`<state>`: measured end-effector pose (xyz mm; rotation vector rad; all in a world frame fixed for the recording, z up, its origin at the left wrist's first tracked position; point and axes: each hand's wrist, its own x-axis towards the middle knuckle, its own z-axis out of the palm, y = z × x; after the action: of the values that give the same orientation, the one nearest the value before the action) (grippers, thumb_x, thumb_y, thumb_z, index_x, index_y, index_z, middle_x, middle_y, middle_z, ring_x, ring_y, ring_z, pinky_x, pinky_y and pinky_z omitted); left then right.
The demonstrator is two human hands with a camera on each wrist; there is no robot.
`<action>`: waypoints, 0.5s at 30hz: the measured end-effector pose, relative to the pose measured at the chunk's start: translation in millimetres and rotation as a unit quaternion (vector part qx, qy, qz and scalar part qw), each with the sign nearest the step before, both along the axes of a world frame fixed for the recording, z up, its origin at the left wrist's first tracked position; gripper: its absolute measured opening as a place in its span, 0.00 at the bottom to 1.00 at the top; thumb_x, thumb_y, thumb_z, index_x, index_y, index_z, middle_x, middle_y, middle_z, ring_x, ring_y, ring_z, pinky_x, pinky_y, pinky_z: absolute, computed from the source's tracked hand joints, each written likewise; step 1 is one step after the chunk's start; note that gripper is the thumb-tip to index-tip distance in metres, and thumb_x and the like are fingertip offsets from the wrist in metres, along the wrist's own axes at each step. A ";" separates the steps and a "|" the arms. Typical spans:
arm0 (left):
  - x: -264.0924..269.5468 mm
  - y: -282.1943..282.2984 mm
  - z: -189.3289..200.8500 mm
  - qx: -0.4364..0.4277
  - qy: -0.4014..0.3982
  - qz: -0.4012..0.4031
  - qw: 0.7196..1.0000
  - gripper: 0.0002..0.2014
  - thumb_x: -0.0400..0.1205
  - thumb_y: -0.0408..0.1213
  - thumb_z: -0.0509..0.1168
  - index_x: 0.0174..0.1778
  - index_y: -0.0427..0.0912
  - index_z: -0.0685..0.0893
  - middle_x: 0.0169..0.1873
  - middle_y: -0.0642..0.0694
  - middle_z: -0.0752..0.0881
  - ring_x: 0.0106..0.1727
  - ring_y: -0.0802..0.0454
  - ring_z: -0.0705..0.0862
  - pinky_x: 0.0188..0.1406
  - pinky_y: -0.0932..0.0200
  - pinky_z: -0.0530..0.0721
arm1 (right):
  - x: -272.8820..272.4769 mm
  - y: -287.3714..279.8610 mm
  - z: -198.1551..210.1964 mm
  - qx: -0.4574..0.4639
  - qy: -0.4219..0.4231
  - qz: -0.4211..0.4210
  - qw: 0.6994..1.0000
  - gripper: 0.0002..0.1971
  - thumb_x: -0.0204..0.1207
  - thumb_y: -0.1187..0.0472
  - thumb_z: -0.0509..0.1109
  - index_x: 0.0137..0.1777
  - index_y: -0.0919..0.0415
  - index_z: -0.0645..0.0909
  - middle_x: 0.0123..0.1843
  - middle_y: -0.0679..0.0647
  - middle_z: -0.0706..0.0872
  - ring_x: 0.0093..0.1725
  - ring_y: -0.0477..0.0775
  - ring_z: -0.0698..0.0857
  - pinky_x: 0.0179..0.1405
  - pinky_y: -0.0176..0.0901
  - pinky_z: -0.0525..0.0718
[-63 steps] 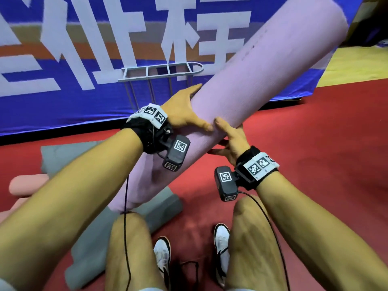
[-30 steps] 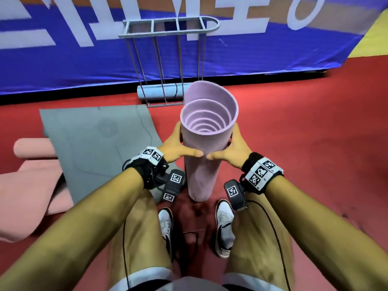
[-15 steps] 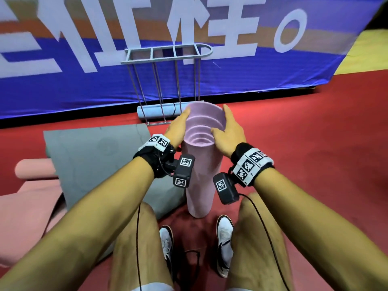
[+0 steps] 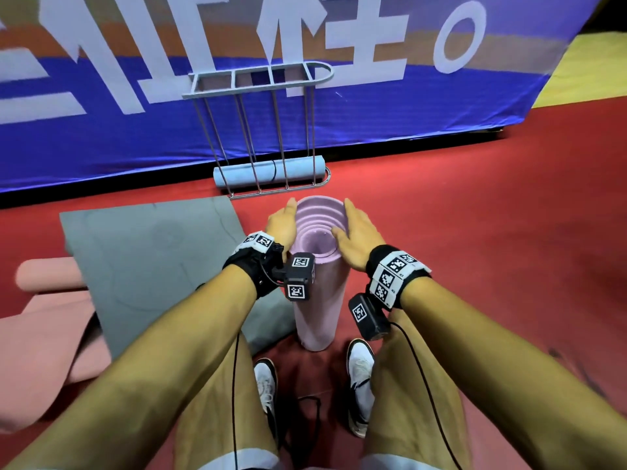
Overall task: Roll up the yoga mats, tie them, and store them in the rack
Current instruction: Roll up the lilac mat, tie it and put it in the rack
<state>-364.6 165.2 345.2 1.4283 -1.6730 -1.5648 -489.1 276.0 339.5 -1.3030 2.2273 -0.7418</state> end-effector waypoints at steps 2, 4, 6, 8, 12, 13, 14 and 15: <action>-1.8 0.8 1.3 0.000 -0.005 0.005 1.000 0.21 0.93 0.53 0.51 0.60 0.46 0.86 0.48 0.51 0.82 0.56 0.47 0.77 0.60 0.58 0.73 | -5.6 -3.1 1.9 0.002 -0.001 -0.004 1.000 0.36 0.89 0.56 0.61 0.90 0.60 0.46 0.90 0.61 0.55 0.87 0.64 0.61 0.85 0.54 0.61; -0.9 -1.4 2.7 -0.005 -0.015 0.008 1.000 0.24 0.93 0.54 0.51 0.70 0.44 0.83 0.51 0.52 0.82 0.55 0.48 0.78 0.56 0.60 0.71 | -10.7 -3.5 2.5 0.016 -0.009 0.001 1.000 0.36 0.89 0.56 0.61 0.91 0.55 0.46 0.88 0.62 0.60 0.84 0.66 0.66 0.82 0.57 0.66; 1.3 1.8 0.1 0.007 -0.030 0.005 1.000 0.29 0.92 0.56 0.50 0.81 0.40 0.74 0.67 0.44 0.83 0.59 0.48 0.79 0.56 0.61 0.72 | -13.5 0.5 1.2 0.039 -0.052 -0.003 0.998 0.36 0.89 0.55 0.62 0.90 0.45 0.47 0.83 0.65 0.70 0.74 0.73 0.78 0.73 0.65 0.78; 2.5 8.6 -8.3 0.032 -0.036 0.009 0.999 0.31 0.92 0.56 0.50 0.83 0.37 0.71 0.78 0.39 0.76 0.71 0.42 0.79 0.67 0.58 0.74 | -11.6 7.2 -3.2 0.045 -0.094 -0.024 0.994 0.37 0.87 0.53 0.66 0.89 0.37 0.49 0.79 0.66 0.76 0.68 0.74 0.83 0.67 0.65 0.84; -2.8 25.0 -10.7 0.039 -0.012 0.034 0.999 0.30 0.93 0.55 0.48 0.85 0.38 0.68 0.82 0.38 0.72 0.81 0.39 0.72 0.79 0.51 0.69 | -10.6 12.1 -6.7 0.023 -0.097 -0.042 0.994 0.36 0.85 0.58 0.68 0.88 0.40 0.55 0.77 0.64 0.79 0.68 0.70 0.83 0.69 0.52 0.82; -6.3 25.7 -6.5 0.026 -0.016 0.035 0.999 0.29 0.93 0.53 0.47 0.85 0.38 0.68 0.82 0.37 0.72 0.81 0.38 0.72 0.77 0.52 0.69 | -12.7 12.3 -3.0 0.020 -0.090 -0.044 0.995 0.36 0.84 0.59 0.67 0.88 0.41 0.56 0.77 0.63 0.79 0.68 0.69 0.83 0.67 0.46 0.81; -9.1 23.9 -2.2 0.017 -0.016 0.033 0.999 0.29 0.94 0.52 0.46 0.85 0.37 0.68 0.82 0.36 0.71 0.81 0.39 0.72 0.76 0.54 0.69 | -15.9 12.7 1.6 0.016 -0.081 -0.046 0.996 0.37 0.83 0.59 0.67 0.88 0.41 0.57 0.77 0.63 0.79 0.69 0.68 0.83 0.65 0.41 0.79; -13.1 21.8 2.5 0.008 -0.016 0.030 0.999 0.29 0.94 0.51 0.45 0.85 0.36 0.68 0.82 0.36 0.71 0.81 0.39 0.72 0.75 0.55 0.69 | -20.1 14.0 6.7 0.011 -0.072 -0.049 0.996 0.37 0.83 0.60 0.67 0.88 0.42 0.57 0.78 0.62 0.79 0.70 0.67 0.82 0.63 0.38 0.76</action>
<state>-377.6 187.0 347.8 1.5043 -1.6251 -1.5331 -509.2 290.0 346.2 -1.0992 2.1888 -0.8175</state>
